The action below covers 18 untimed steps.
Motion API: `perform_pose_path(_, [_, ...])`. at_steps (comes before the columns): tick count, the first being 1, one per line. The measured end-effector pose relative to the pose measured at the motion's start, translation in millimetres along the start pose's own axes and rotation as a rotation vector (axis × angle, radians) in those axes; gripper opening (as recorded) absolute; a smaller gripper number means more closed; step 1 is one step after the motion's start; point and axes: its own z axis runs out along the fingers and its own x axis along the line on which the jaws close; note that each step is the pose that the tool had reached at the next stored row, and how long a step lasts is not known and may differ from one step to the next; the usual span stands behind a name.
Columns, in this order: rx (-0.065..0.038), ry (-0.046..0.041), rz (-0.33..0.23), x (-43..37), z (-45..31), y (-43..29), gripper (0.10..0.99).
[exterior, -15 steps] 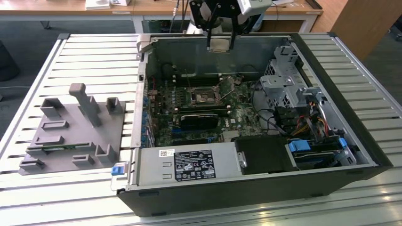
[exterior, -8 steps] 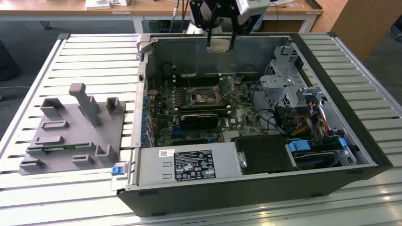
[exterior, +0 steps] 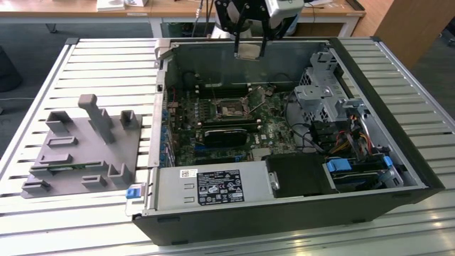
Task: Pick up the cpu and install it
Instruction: 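Place the cpu into insertion slot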
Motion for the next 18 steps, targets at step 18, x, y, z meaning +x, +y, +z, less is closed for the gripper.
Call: perform_pose_path(18, [-0.001, -0.0055, 0.082, 0.0, 0.5, 0.0, 0.537])
